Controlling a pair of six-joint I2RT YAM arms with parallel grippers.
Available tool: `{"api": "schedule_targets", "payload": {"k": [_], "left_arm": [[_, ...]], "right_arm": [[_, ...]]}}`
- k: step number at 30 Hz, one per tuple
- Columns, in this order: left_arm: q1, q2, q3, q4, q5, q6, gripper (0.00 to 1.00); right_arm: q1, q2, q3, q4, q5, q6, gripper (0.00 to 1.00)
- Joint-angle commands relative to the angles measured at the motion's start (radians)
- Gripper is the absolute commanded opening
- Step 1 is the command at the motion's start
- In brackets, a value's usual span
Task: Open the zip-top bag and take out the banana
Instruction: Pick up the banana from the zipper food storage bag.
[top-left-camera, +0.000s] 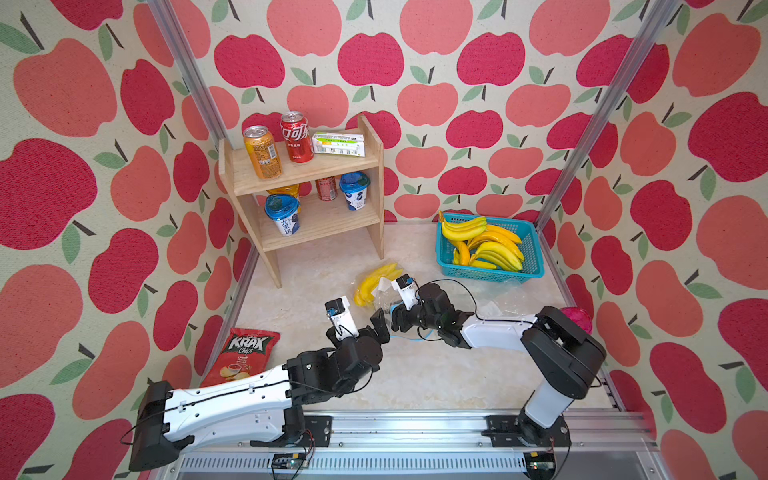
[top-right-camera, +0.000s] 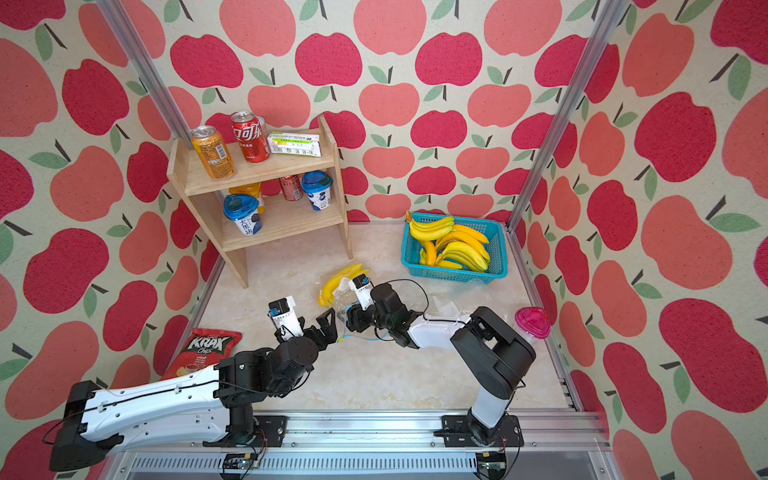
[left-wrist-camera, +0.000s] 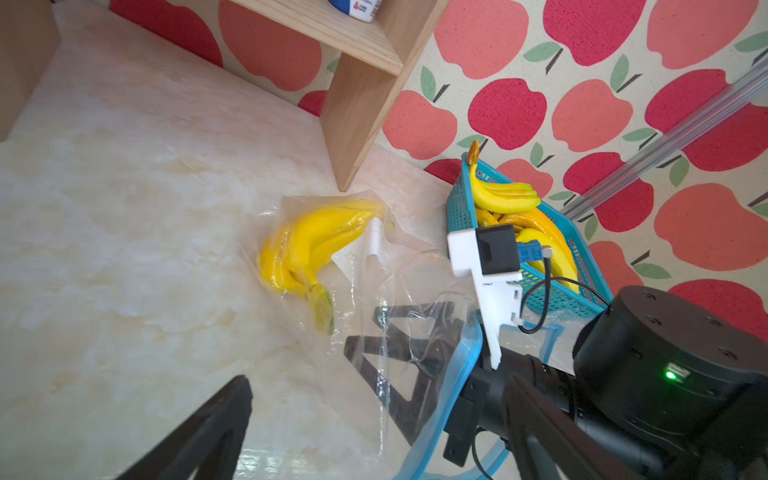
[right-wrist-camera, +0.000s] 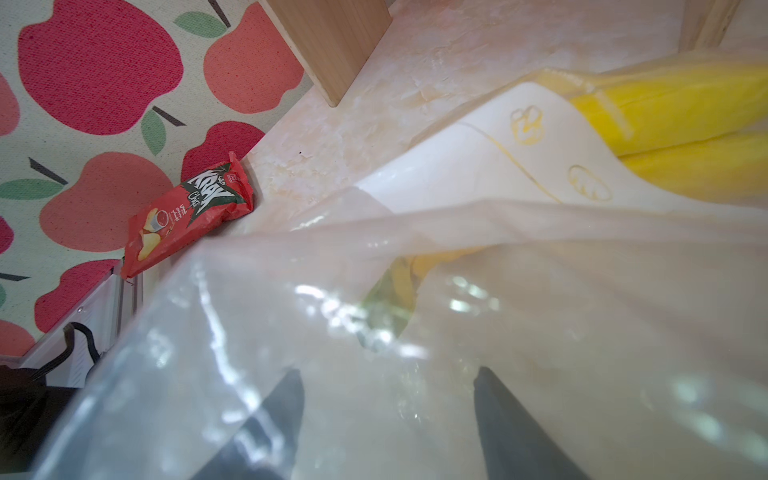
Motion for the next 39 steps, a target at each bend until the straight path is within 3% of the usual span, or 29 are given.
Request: {"api": "schedule_targets", "payload": {"k": [1,5,10,12,21,25,30,34,39], "left_arm": [[0.092,-0.003,-0.004,-0.216,0.001,-0.064,0.92],[0.299,-0.051,-0.126,0.021,0.229,0.076,0.68],[0.621,-0.067,-0.202,0.181,0.585,0.177,0.61],[0.694,-0.021,-0.202,0.219,0.664,0.202,0.57],[0.837,0.256,-0.191,0.462,0.938,0.216,0.62],[0.866,0.315,-0.194,0.522,0.925,0.217,0.65],[0.95,0.472,-0.089,0.502,1.041,0.293,0.64],[1.026,0.571,-0.1,0.63,1.117,0.249,0.6],[1.042,0.641,-0.047,0.618,1.171,0.269,0.59]], "right_arm": [[-0.008,-0.014,0.007,-0.014,-0.016,-0.004,0.67],[-0.004,-0.012,0.015,-0.018,-0.025,-0.002,0.66],[0.007,-0.004,0.034,-0.048,0.0,-0.02,0.66],[0.011,0.008,0.051,-0.064,0.004,-0.022,0.65],[0.017,0.016,0.074,-0.073,0.023,-0.018,0.65],[0.016,0.012,0.065,-0.097,0.028,-0.044,0.65],[0.017,0.025,0.053,-0.142,0.015,-0.084,0.65],[0.018,0.029,0.031,-0.08,0.034,-0.06,0.65],[0.015,0.027,0.026,-0.052,0.058,-0.047,0.66]]}}
